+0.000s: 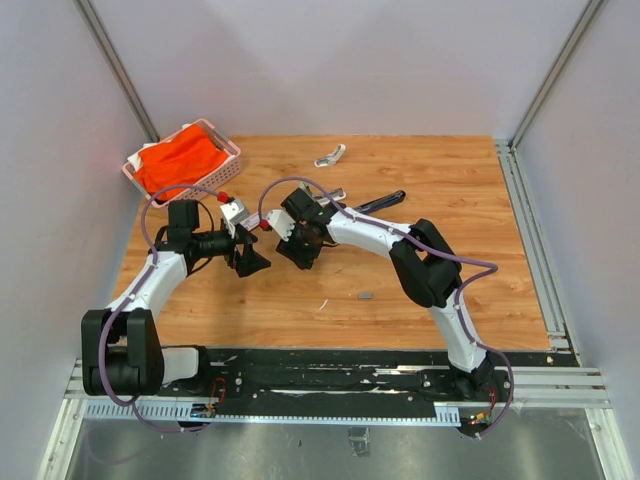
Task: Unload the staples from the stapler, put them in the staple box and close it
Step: Adjust the staple in the staple box.
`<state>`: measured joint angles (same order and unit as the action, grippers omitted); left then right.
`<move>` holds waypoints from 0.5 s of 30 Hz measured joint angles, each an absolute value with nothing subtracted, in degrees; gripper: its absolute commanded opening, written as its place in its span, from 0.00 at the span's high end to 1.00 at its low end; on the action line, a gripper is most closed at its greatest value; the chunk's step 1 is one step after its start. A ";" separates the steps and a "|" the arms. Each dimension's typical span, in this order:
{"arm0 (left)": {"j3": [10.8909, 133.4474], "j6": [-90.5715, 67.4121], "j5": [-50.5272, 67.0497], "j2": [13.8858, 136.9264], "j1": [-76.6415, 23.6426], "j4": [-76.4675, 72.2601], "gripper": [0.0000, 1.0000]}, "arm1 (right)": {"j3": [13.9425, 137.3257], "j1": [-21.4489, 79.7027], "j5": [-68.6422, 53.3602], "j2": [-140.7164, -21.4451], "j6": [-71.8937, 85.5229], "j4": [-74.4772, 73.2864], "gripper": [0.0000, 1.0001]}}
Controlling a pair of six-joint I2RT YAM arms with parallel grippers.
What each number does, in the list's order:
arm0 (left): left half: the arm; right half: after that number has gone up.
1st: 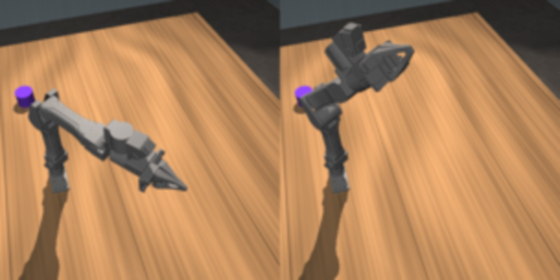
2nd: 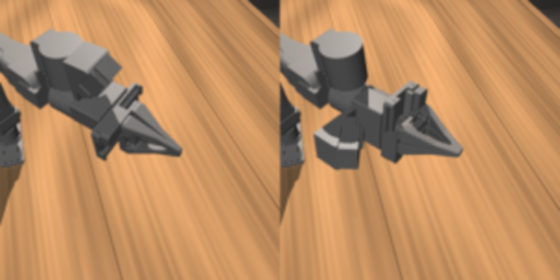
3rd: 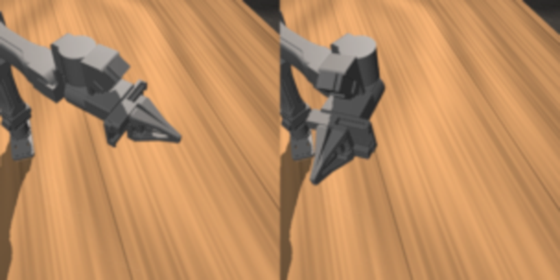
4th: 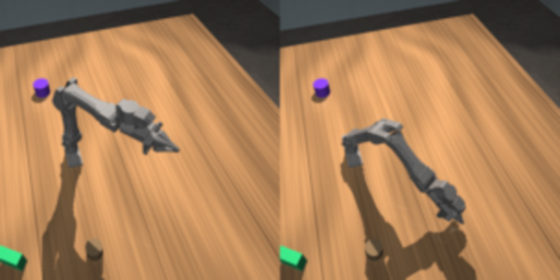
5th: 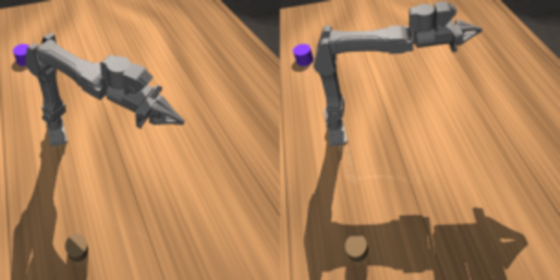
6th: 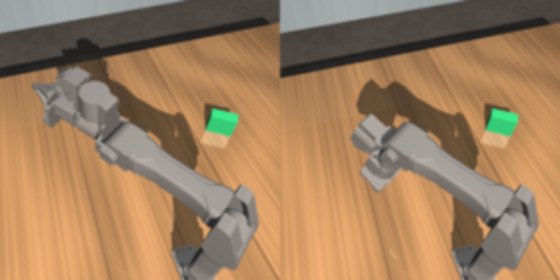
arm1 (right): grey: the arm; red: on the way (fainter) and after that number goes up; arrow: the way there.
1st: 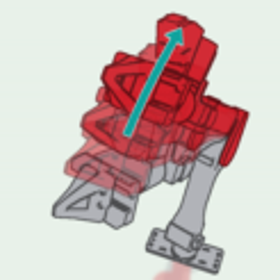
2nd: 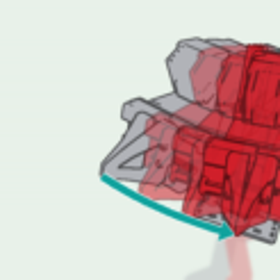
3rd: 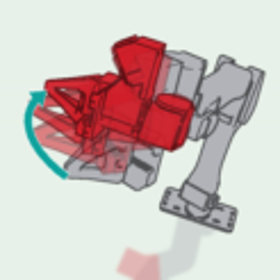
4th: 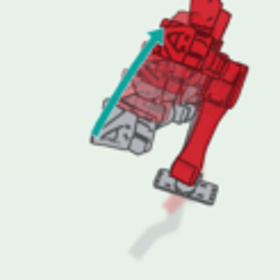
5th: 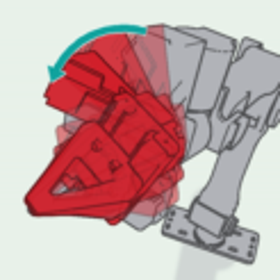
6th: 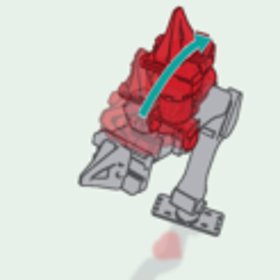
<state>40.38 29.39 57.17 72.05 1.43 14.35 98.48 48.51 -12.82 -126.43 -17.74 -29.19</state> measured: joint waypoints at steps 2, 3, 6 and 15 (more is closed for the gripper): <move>40.38 29.39 57.17 72.05 1.43 14.35 0.02 | 98.48 48.51 -12.82 -126.43 -17.74 -29.21 0.53; 40.38 29.39 57.17 72.05 1.43 14.35 0.02 | 98.48 48.51 -12.82 -126.43 -17.74 -29.23 0.54; 40.38 29.39 57.17 72.05 1.43 14.35 0.02 | 98.48 48.51 -12.80 -126.43 -17.74 -29.26 0.55; 40.38 29.39 57.17 72.05 1.43 14.35 0.02 | 98.48 48.51 -12.58 -126.43 -17.76 -29.30 0.65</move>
<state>40.38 29.39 57.17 72.05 1.43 14.35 98.48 48.51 -12.58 -126.43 -17.76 -29.30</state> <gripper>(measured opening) 0.982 0.381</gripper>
